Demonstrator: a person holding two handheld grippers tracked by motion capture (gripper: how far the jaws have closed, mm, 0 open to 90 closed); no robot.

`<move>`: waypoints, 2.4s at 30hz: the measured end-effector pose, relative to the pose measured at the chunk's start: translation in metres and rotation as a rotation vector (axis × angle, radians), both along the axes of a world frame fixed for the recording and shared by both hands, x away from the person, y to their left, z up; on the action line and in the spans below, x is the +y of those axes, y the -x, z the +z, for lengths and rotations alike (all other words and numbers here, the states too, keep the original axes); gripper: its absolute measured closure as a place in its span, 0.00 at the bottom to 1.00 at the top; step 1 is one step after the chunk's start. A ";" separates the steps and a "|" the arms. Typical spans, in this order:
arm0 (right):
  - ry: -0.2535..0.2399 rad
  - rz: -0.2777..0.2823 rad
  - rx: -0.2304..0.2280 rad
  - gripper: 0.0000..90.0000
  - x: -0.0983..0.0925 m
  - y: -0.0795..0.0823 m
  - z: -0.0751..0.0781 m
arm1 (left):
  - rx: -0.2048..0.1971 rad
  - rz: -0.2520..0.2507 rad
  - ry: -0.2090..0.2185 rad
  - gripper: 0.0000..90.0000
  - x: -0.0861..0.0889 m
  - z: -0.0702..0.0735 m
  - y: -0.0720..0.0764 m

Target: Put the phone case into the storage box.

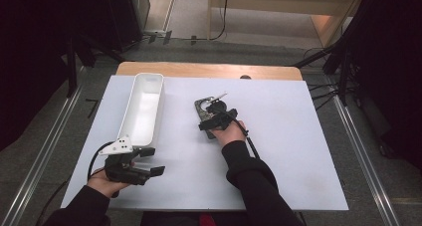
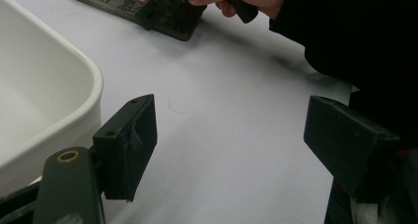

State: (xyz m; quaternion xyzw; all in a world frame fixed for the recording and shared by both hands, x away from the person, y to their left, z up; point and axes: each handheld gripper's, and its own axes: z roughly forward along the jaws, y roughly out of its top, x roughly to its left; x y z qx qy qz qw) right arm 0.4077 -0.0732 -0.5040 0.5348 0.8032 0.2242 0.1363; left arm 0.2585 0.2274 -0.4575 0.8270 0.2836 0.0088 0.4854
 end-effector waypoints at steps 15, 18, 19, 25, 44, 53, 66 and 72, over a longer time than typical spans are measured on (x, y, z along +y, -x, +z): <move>-0.010 -0.022 0.001 0.11 0.000 0.000 0.001 | 0.001 0.001 0.003 0.23 0.000 0.000 0.000; -0.008 -0.017 0.000 0.11 -0.001 0.000 0.001 | 0.001 0.001 0.002 0.23 0.000 0.000 0.000; -0.008 -0.018 0.000 0.11 -0.001 0.000 0.001 | 0.001 0.001 0.002 0.23 0.000 0.000 0.000; -0.009 -0.016 0.005 0.12 -0.001 0.000 0.001 | 0.000 0.002 0.003 0.23 0.000 0.000 0.000; -0.129 -0.023 0.075 0.12 -0.022 -0.009 0.013 | 0.003 0.006 0.006 0.23 0.001 0.000 0.000; -0.174 -0.004 0.077 0.12 -0.031 -0.005 0.023 | 0.003 0.008 0.005 0.23 0.001 0.000 0.000; -0.245 0.051 0.050 0.12 -0.041 0.008 0.042 | 0.003 0.005 0.003 0.23 0.001 -0.001 -0.001; -0.275 0.067 0.039 0.12 -0.052 0.017 0.050 | 0.004 0.008 0.002 0.23 0.000 -0.001 -0.001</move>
